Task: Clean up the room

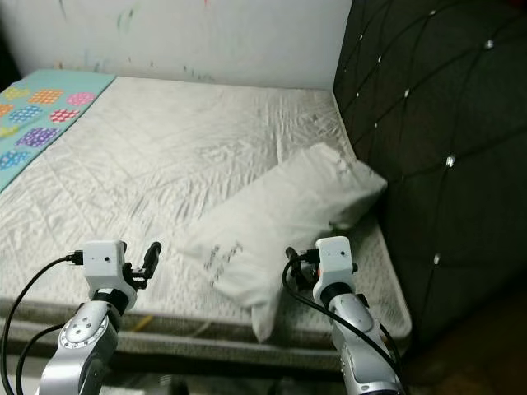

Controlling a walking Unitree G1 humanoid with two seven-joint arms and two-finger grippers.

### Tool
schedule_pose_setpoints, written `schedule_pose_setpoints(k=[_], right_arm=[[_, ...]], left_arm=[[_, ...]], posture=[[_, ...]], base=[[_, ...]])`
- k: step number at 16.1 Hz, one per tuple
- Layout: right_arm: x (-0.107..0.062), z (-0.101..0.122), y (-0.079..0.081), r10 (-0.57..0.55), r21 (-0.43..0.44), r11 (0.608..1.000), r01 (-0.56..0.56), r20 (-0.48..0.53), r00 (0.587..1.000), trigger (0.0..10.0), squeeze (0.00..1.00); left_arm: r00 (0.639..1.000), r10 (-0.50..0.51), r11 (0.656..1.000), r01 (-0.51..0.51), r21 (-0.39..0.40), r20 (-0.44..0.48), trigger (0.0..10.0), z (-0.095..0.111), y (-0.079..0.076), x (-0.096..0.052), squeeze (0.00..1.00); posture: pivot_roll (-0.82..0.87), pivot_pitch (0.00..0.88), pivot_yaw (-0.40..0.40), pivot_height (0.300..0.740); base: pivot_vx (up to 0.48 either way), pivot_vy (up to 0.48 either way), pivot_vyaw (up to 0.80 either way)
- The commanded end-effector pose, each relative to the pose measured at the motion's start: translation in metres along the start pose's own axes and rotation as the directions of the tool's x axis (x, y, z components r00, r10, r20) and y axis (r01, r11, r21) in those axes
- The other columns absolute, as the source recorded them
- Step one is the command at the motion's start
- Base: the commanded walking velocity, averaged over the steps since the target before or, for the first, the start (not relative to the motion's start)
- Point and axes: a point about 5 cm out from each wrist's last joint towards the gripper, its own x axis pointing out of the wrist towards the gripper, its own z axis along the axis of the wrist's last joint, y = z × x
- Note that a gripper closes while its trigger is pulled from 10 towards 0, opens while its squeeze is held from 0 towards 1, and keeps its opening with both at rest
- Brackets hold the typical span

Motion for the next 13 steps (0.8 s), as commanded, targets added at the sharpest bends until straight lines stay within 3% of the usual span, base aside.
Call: schedule_pose_setpoints(k=[1, 13], right_arm=[[-0.0008, 0.0008, -0.0006, 0.007, -0.016, 1.000, -0.007, 0.006, 1.000, 10.0, 0.00], [0.0005, 0.0007, 0.0021, 0.060, -0.065, 0.996, -0.059, 0.018, 0.998, 10.0, 0.00]], left_arm=[[1.000, 0.001, 1.000, 0.000, 0.011, -0.011, 10.0, -0.0017, -0.0001, -0.0014, 0.00], [1.000, 0.010, 1.000, -0.010, 0.004, -0.008, 10.0, -0.0018, -0.0004, -0.0021, 0.00]], posture=[[-0.12, 0.000, -0.023, 0.617], [-0.12, 0.000, -0.022, 0.613]], base=[[0.000, 0.000, 0.00], [0.000, 0.000, 0.00]])
